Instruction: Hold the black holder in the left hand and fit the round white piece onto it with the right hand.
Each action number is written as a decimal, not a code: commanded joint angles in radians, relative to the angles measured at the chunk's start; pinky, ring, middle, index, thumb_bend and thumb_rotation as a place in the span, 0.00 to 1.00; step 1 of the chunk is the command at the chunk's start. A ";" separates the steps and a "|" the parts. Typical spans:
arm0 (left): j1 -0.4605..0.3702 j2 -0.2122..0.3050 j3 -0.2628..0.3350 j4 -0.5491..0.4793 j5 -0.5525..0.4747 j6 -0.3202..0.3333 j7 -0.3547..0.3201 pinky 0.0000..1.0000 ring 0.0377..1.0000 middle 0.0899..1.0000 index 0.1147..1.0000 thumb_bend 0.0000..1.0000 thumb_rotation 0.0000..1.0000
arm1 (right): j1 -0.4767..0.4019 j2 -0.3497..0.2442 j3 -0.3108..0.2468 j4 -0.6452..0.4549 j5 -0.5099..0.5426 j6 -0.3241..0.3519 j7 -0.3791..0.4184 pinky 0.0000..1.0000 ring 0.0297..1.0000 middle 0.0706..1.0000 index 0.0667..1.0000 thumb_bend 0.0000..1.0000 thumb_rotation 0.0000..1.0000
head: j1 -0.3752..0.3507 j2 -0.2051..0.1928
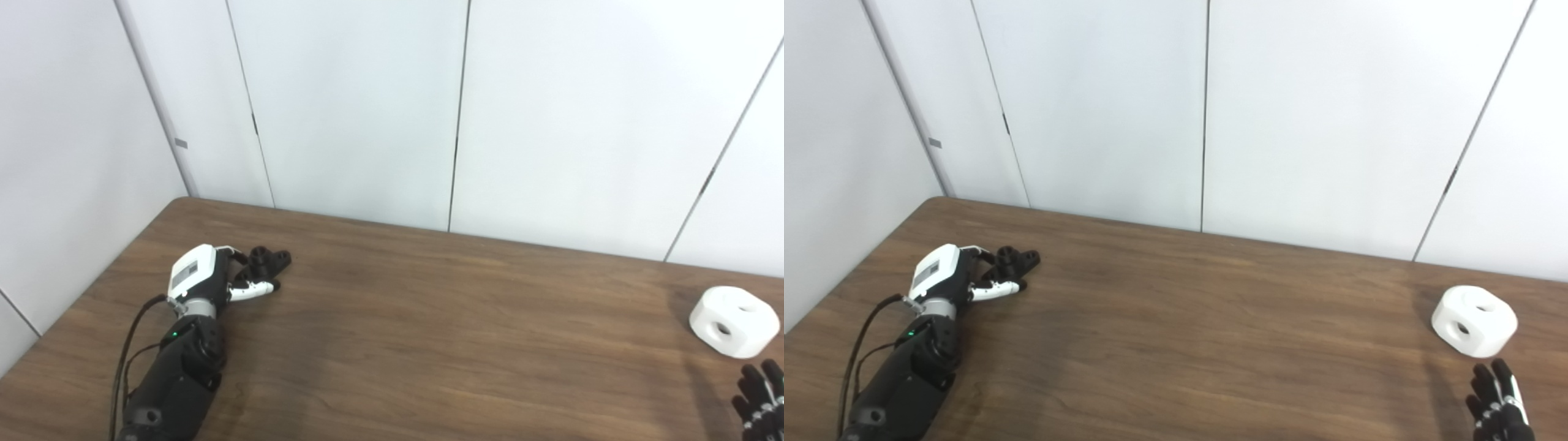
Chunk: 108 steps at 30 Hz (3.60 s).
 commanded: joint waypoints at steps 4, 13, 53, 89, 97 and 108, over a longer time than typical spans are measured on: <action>-0.039 0.040 -0.006 -0.028 0.000 0.003 0.006 0.93 0.93 0.86 0.63 0.85 0.38 | 0.035 0.023 0.011 0.015 0.005 -0.005 -0.003 1.00 1.00 0.97 1.00 0.57 0.99 | -0.001 0.006; -0.032 0.056 -0.050 -0.023 0.029 -0.003 0.026 0.91 0.92 0.84 0.60 0.83 0.32 | 0.038 0.022 0.011 0.011 0.008 -0.008 -0.001 1.00 1.00 0.97 1.00 0.58 0.98 | -0.002 0.013; 0.067 -0.015 -0.137 -0.177 -0.079 -0.125 -0.062 0.79 0.87 0.74 0.42 0.52 0.05 | 0.033 0.027 0.019 0.011 -0.011 -0.002 -0.007 1.00 0.98 0.91 0.99 0.57 0.92 | -0.049 0.024; 0.339 -0.124 -0.483 -0.688 -0.003 -0.136 -0.436 0.80 0.89 0.80 0.42 0.51 0.05 | 0.037 0.121 0.141 -0.176 -0.193 0.135 -0.135 1.00 0.95 0.88 0.98 0.56 0.95 | -0.331 0.183; 0.353 -0.129 -0.516 -0.655 0.083 -0.183 -0.416 0.84 0.90 0.80 0.42 0.51 0.05 | 0.045 0.109 0.150 -0.220 -0.177 0.170 -0.143 1.00 0.95 0.87 0.99 0.58 0.93 | -0.345 0.208; 0.355 -0.135 -0.544 -0.616 0.281 -0.263 -0.367 0.88 0.88 0.78 0.42 0.52 0.05 | 0.044 0.095 0.136 -0.239 -0.160 0.189 -0.143 1.00 0.94 0.87 0.99 0.56 0.93 | -0.347 0.210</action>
